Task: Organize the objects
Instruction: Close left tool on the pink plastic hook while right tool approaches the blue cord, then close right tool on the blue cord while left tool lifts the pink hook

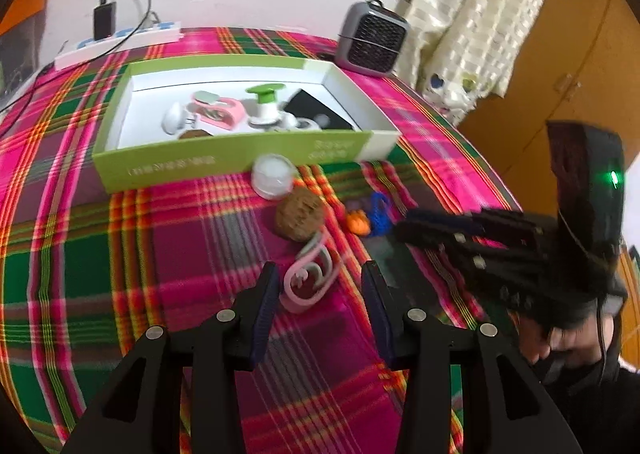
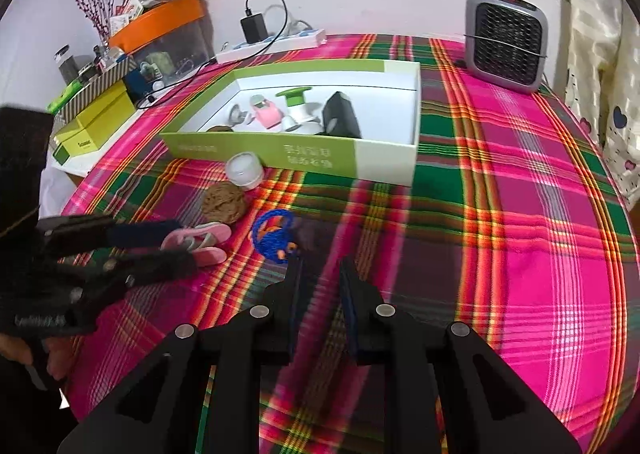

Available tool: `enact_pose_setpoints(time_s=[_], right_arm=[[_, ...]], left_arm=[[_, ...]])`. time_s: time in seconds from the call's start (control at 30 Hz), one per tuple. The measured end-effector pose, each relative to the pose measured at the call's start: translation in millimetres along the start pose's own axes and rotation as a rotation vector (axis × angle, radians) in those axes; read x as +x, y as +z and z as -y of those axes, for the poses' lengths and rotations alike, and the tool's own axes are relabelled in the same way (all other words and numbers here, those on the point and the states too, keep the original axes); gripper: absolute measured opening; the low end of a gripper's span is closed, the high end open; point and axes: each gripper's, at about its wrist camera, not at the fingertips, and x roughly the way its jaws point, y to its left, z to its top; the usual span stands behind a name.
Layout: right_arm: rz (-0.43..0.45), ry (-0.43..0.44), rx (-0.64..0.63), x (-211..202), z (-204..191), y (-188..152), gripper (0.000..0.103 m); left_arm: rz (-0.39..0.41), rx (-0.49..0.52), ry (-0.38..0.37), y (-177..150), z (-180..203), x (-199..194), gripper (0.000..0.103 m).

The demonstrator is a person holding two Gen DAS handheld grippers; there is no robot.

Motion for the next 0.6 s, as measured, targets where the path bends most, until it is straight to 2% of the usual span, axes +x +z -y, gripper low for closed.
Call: enact_pose_setpoints(time_s=[0.07,0.13,0.2,0.23,0.43,0.47,0.53,0.6], right_arm=[[0.007,0.018,-0.002,-2.4,1.1,-0.7,0.020],[0.019,0.032,-0.009,-5.1,0.8,-0.6,0.028],[0.032,0.031,-0.028,-7.8,-1.1,-0.3,0.043],[0.039,0.033,-0.038,-9.4,-2.4,0.0,0.045],[0.039,0.041,-0.041,-9.9,-2.4,0.0,0.045],[0.037,0.041,-0.039,-9.5,-2.0,-0.5,0.045],[0.035,0.042,-0.039,-8.8,-1.8,-0.3,0.045],[0.035,0.049,-0.049,-8.4,-3.6,1.2,0.045]], left_arm=[[-0.002,0.023,0.010,-2.7,4.7,-0.8,0.041],[-0.004,0.038,0.029,-2.7,6.9,0.5,0.041],[-0.005,0.044,0.046,-0.4,7.5,3.7,0.041],[-0.009,0.044,0.058,1.8,7.9,6.2,0.041],[-0.009,0.049,0.097,9.3,9.9,15.1,0.040],[-0.007,0.051,0.104,8.8,10.0,15.3,0.038],[-0.005,0.056,0.117,6.9,10.6,14.0,0.026],[-0.003,0.049,0.114,2.4,8.2,9.5,0.023]])
